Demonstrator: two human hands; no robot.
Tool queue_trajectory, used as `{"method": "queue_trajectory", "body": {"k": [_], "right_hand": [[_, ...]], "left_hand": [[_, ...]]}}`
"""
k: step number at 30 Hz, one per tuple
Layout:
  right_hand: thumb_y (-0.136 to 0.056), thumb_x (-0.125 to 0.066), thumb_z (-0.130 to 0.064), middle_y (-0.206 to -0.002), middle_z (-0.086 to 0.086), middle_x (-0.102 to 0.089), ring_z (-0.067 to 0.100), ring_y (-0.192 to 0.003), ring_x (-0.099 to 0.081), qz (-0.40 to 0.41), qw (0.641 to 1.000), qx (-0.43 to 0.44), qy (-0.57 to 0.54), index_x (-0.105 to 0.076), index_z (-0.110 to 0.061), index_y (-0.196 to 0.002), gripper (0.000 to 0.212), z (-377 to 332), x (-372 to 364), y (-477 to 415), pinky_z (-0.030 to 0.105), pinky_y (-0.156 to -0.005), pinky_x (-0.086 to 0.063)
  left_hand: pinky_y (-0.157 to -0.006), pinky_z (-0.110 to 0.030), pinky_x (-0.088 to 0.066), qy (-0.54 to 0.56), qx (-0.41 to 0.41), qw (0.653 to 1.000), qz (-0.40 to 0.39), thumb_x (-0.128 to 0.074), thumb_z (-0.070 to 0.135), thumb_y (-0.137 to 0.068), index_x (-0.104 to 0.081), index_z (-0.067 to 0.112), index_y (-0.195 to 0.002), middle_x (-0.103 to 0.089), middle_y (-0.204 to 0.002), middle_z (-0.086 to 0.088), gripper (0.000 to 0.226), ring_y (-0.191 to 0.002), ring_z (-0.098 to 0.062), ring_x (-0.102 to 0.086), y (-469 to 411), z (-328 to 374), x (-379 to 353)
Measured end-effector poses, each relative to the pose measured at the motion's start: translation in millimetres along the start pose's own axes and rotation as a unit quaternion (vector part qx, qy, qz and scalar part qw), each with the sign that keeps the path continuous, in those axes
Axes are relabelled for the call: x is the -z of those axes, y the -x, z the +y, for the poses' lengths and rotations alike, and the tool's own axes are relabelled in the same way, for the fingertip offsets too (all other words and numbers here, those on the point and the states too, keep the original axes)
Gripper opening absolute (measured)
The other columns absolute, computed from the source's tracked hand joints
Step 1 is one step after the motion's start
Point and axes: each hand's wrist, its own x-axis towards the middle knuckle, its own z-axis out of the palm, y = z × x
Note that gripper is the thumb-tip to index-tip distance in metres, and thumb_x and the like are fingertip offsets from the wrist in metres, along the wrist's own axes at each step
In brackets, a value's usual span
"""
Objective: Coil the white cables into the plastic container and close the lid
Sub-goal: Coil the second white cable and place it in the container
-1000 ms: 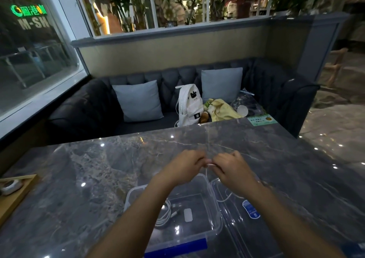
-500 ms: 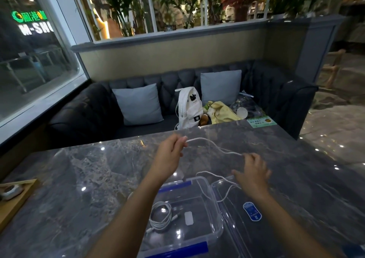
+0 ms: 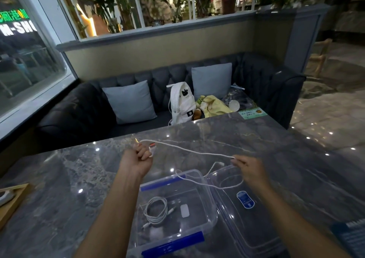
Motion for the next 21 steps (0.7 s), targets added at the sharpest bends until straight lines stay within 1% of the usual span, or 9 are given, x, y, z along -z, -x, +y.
{"method": "queue_trajectory", "body": {"k": [2,4,7,11,14,16,17,18,21], "right_hand": [[-0.079,-0.068,-0.019,-0.103,0.010,-0.070,0.026,-0.097,-0.063,-0.089,0.987,-0.027,0.132,-0.069,-0.013,-0.105,0.027,-5,5,-3,0.041,-0.089,-0.048],[-0.076,-0.071,-0.032,-0.133,0.008,-0.052,0.027,-0.125,-0.044,-0.155,0.952,-0.023,0.261,-0.053,-0.019,-0.126,0.055,-16,7,-8,0.046,-0.107,-0.031],[-0.076,-0.070,-0.039,-0.144,0.004,-0.039,0.023,-0.133,-0.034,-0.187,0.971,0.067,0.132,-0.042,-0.026,-0.134,0.066,-54,3,-4,0.043,-0.108,-0.029],[-0.079,-0.069,-0.028,-0.135,-0.008,-0.048,0.006,-0.123,-0.044,-0.254,0.953,0.163,-0.038,-0.043,-0.031,-0.133,0.060,-100,-11,10,0.013,-0.085,-0.035],[-0.083,-0.065,-0.023,-0.124,-0.008,-0.056,0.001,-0.113,-0.051,-0.326,0.927,0.176,-0.049,-0.045,-0.029,-0.132,0.054,-119,-22,17,0.015,-0.085,-0.039],[-0.087,-0.060,-0.018,-0.089,-0.008,-0.064,-0.003,-0.081,-0.058,-0.341,0.920,0.185,-0.060,-0.063,-0.018,-0.110,0.024,-124,-29,19,0.016,-0.073,-0.043],[-0.088,-0.058,-0.016,-0.072,-0.007,-0.061,-0.002,-0.066,-0.055,-0.327,0.922,0.196,-0.062,-0.067,-0.012,-0.093,0.010,-127,-31,19,0.017,-0.066,-0.042],[-0.089,-0.057,-0.016,-0.063,-0.006,-0.057,-0.001,-0.056,-0.051,-0.302,0.928,0.206,-0.066,-0.066,-0.007,-0.081,0.015,-126,-33,17,0.016,-0.060,-0.041],[-0.089,-0.057,-0.014,-0.054,-0.005,-0.052,0.000,-0.045,-0.047,-0.235,0.946,0.176,-0.136,-0.067,-0.005,-0.080,0.016,-123,-34,11,0.012,-0.048,-0.041]], "left_hand": [[-0.029,-0.014,-0.016,-0.071,0.051,0.995,-0.037,-0.026,0.011,-0.097,-0.039,0.014,-0.063,-0.035,-0.039,0.007,0.036,-0.025,-0.004,-0.026,4,-4,5],[-0.030,-0.015,-0.017,-0.165,0.086,0.979,-0.084,-0.030,0.016,-0.096,-0.042,0.014,-0.066,-0.037,-0.040,0.008,0.032,-0.027,-0.003,-0.028,10,-13,5],[-0.030,-0.015,-0.018,-0.272,0.115,0.944,-0.148,-0.043,0.023,-0.088,-0.047,0.014,-0.069,-0.035,-0.039,0.009,0.022,-0.028,-0.002,-0.027,17,-23,-3],[-0.030,-0.014,-0.016,-0.376,0.133,0.893,-0.210,-0.051,0.035,-0.082,-0.055,0.013,-0.071,-0.030,-0.037,0.011,0.025,-0.028,0.000,-0.024,27,-31,-13],[-0.031,-0.013,-0.017,-0.379,0.130,0.879,-0.260,-0.051,0.034,-0.084,-0.060,0.015,-0.070,-0.029,-0.038,0.012,0.025,-0.030,0.001,-0.022,34,-25,-17],[-0.032,-0.014,-0.018,-0.347,0.126,0.884,-0.288,-0.053,0.033,-0.085,-0.061,0.015,-0.069,-0.026,-0.039,0.011,0.026,-0.032,-0.002,-0.017,40,-17,-17],[-0.032,-0.014,-0.019,-0.326,0.129,0.888,-0.298,-0.058,0.033,-0.083,-0.061,0.015,-0.069,-0.022,-0.042,0.010,0.024,-0.034,-0.003,-0.015,43,-11,-17],[-0.032,-0.014,-0.020,-0.303,0.134,0.892,-0.307,-0.066,0.032,-0.080,-0.060,0.014,-0.069,-0.020,-0.044,0.009,0.021,-0.035,-0.004,-0.014,46,-6,-17],[-0.032,-0.016,-0.018,-0.272,0.150,0.893,-0.327,-0.077,0.029,-0.071,-0.057,0.015,-0.067,-0.020,-0.047,0.009,0.025,-0.035,-0.005,-0.014,52,9,-13]]}}
